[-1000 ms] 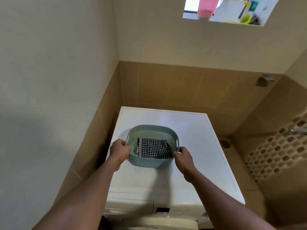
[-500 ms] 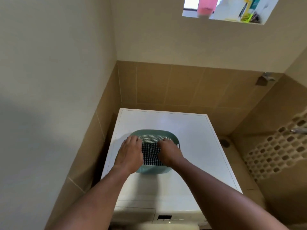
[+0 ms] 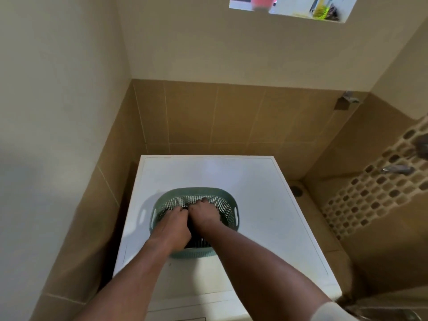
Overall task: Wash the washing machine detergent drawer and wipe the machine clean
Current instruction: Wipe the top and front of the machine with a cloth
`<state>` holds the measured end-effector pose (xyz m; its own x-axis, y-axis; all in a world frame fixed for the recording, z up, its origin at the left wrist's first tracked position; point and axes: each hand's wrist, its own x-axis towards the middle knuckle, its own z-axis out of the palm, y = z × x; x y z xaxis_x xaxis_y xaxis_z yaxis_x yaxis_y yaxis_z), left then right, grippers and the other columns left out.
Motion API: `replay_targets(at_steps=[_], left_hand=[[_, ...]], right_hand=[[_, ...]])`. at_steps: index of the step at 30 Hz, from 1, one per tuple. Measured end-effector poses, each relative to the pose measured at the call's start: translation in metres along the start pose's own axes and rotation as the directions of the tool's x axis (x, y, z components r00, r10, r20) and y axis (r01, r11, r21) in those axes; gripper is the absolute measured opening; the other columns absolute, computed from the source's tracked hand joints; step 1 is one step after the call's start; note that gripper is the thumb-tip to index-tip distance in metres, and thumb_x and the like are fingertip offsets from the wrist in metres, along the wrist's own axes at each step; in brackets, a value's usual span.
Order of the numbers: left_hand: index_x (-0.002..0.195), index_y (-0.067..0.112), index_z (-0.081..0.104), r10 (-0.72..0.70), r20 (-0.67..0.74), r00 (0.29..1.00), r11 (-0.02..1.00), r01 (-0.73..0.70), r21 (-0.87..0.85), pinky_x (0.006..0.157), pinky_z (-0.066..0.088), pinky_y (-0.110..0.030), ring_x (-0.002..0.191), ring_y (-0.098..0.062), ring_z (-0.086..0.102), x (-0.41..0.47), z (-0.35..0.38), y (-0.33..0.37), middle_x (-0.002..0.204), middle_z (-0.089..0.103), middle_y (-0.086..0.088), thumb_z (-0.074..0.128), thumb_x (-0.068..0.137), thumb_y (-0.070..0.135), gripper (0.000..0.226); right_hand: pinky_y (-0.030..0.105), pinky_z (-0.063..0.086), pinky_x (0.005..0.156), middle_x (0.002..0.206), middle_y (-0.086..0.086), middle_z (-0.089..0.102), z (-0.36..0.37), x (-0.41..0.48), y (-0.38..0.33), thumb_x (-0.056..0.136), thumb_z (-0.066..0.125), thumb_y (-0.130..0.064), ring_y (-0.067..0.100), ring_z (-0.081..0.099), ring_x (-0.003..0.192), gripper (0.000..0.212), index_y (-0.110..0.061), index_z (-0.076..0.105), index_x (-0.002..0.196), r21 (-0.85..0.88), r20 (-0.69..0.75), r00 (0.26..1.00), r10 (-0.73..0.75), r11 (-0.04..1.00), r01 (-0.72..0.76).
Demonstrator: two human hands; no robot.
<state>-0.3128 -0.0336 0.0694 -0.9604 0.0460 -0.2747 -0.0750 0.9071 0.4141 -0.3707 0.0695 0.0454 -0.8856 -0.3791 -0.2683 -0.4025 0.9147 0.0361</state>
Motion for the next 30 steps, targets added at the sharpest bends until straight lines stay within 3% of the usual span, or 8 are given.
replay_targets(at_steps=[3, 6, 10, 14, 17, 21, 25, 30], left_hand=[[0.134, 0.017, 0.047, 0.005, -0.065, 0.998, 1.000, -0.005, 0.005, 0.102, 0.047, -0.039, 0.124, -0.024, 0.049, 0.002, -0.005, 0.009, 0.136, 0.050, -0.003, 0.056, 0.085, 0.007, 0.051], [0.147, 0.020, 0.035, 0.104, -0.134, 0.986, 0.993, -0.095, 0.071, 0.108, 0.044, -0.037, 0.134, -0.023, 0.039, 0.006, -0.022, 0.024, 0.144, 0.041, -0.001, 0.066, 0.081, 0.011, 0.073], [0.124, 0.024, 0.065, 0.181, 0.002, 0.984, 0.983, -0.180, -0.042, 0.091, 0.054, -0.035, 0.111, -0.020, 0.060, 0.022, -0.067, 0.056, 0.120, 0.064, -0.001, 0.072, 0.082, 0.022, 0.042], [0.098, 0.017, 0.074, 0.211, 0.000, 0.977, 0.967, -0.209, -0.142, 0.075, 0.057, -0.033, 0.093, -0.021, 0.066, 0.036, -0.112, 0.115, 0.099, 0.072, -0.006, 0.074, 0.085, 0.028, 0.018], [0.095, 0.017, 0.069, 0.242, -0.071, 0.968, 0.949, -0.251, -0.190, 0.072, 0.055, -0.031, 0.093, -0.022, 0.066, 0.047, -0.135, 0.157, 0.099, 0.070, -0.005, 0.071, 0.089, 0.030, 0.015], [0.095, 0.013, 0.067, 0.265, -0.164, 0.950, 0.918, -0.300, -0.260, 0.078, 0.061, -0.040, 0.094, -0.022, 0.066, 0.062, -0.133, 0.203, 0.100, 0.069, -0.007, 0.070, 0.091, 0.028, 0.016], [0.100, 0.016, 0.069, 0.252, -0.295, 0.922, 0.913, -0.328, -0.244, 0.060, 0.050, -0.022, 0.093, -0.020, 0.063, 0.083, -0.096, 0.241, 0.102, 0.066, -0.003, 0.069, 0.093, 0.019, 0.007], [0.100, 0.023, 0.070, 0.194, -0.366, 0.910, 0.970, -0.233, -0.064, 0.073, 0.057, -0.039, 0.089, -0.028, 0.068, 0.113, -0.026, 0.256, 0.098, 0.071, -0.005, 0.060, 0.089, 0.005, 0.023]], right_hand=[[0.042, 0.046, 0.092, 0.116, 0.014, 0.064, -0.012, 0.000, 0.010, 0.093, 0.056, -0.023, 0.031, 0.051, 0.116, 0.026, -0.008, 0.066, 0.111, 0.034, -0.064, 0.996, -0.054, 0.998, 0.056], [0.040, 0.050, 0.093, 0.115, 0.011, 0.066, -0.037, -0.007, 0.029, 0.079, 0.072, -0.031, 0.029, 0.058, 0.111, 0.041, -0.009, 0.067, 0.113, 0.131, 0.021, 0.989, -0.149, 0.981, 0.145], [0.031, 0.049, 0.078, 0.105, 0.010, 0.068, -0.089, -0.038, 0.078, 0.077, 0.076, -0.026, 0.028, 0.064, 0.098, 0.046, -0.011, 0.065, 0.119, 0.334, 0.151, 0.970, -0.191, 0.933, 0.132], [0.039, 0.057, 0.085, 0.106, 0.008, 0.069, -0.126, -0.066, 0.136, 0.082, 0.069, -0.014, 0.027, 0.066, 0.100, 0.031, -0.014, 0.064, 0.112, 0.729, 0.083, 0.987, -0.137, 0.684, 0.034], [0.035, 0.059, 0.086, 0.114, 0.007, 0.071, -0.147, -0.079, 0.177, 0.081, 0.076, -0.014, 0.023, 0.069, 0.104, 0.037, -0.018, 0.063, 0.115, 0.844, 0.053, 0.992, -0.114, 0.536, 0.017], [0.042, 0.058, 0.089, 0.107, 0.009, 0.074, -0.150, -0.080, 0.248, 0.084, 0.075, -0.014, 0.024, 0.071, 0.099, 0.024, -0.008, 0.070, 0.107, 0.776, 0.086, 0.993, -0.075, 0.630, -0.020], [0.037, 0.060, 0.077, 0.094, 0.003, 0.073, -0.146, -0.059, 0.305, 0.091, 0.067, -0.017, 0.018, 0.069, 0.084, 0.011, -0.013, 0.072, 0.100, 0.535, -0.134, 0.989, 0.060, 0.845, 0.021], [0.032, 0.052, 0.065, 0.092, 0.003, 0.074, -0.098, -0.038, 0.345, 0.092, 0.056, -0.018, 0.025, 0.069, 0.082, 0.020, -0.024, 0.072, 0.103, 0.300, -0.329, 0.944, -0.023, 0.946, 0.127]])
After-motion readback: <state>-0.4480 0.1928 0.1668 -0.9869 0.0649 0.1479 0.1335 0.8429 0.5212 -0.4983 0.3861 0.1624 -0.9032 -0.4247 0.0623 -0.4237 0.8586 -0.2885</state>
